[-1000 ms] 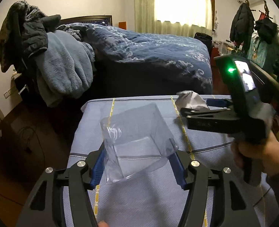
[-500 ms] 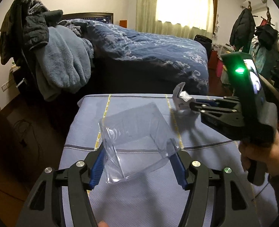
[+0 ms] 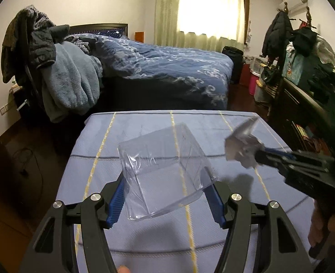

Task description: Collect trash

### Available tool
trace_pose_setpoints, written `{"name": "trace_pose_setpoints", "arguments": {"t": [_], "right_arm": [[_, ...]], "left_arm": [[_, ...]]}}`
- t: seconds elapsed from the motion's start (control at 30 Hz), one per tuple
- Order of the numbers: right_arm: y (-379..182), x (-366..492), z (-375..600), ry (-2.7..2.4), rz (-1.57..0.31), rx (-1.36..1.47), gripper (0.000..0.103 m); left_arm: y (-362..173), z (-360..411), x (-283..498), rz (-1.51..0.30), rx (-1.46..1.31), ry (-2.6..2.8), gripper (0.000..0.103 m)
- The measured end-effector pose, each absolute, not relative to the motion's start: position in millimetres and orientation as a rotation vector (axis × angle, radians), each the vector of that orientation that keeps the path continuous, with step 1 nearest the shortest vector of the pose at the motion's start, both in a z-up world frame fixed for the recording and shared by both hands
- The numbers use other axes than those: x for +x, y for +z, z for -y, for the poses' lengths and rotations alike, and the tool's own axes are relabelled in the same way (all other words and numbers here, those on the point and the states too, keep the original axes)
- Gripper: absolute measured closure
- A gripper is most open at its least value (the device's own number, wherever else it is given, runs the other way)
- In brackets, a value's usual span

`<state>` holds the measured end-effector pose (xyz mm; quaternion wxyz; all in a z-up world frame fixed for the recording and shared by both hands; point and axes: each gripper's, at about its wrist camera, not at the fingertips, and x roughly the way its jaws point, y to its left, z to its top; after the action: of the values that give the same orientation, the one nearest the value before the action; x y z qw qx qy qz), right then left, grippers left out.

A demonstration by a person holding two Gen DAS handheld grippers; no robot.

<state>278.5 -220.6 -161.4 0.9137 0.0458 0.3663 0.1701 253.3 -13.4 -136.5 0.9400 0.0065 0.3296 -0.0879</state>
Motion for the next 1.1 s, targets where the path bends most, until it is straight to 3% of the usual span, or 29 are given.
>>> {"name": "trace_pose_setpoints", "arguments": {"t": [0.43,0.7,0.77,0.87,0.97,1.07,1.1], "right_arm": [[-158,171,277,0.277,-0.690,0.178,0.088],[-160,149,295,0.256,-0.677,0.194,0.085],[-164,159,290,0.241,-0.688,0.157,0.046],[-172,182,279,0.250,-0.703,0.136,0.024],[-185,216,259,0.230,-0.746,0.036,0.011],[-198,239,249,0.210,-0.788,0.000,0.012],[-203,245,248,0.220,-0.800,0.014,0.017]], "left_arm": [[-129,48,195,-0.669,-0.005,-0.198,0.038],[-117,77,175,-0.637,0.013,-0.230,0.037],[-119,81,177,-0.648,0.023,-0.217,0.037],[-123,81,178,-0.674,0.006,-0.205,0.037],[-123,77,177,-0.676,-0.004,-0.196,0.037],[-122,74,177,-0.673,0.000,-0.183,0.037],[-121,74,177,-0.672,-0.001,-0.180,0.037]]}}
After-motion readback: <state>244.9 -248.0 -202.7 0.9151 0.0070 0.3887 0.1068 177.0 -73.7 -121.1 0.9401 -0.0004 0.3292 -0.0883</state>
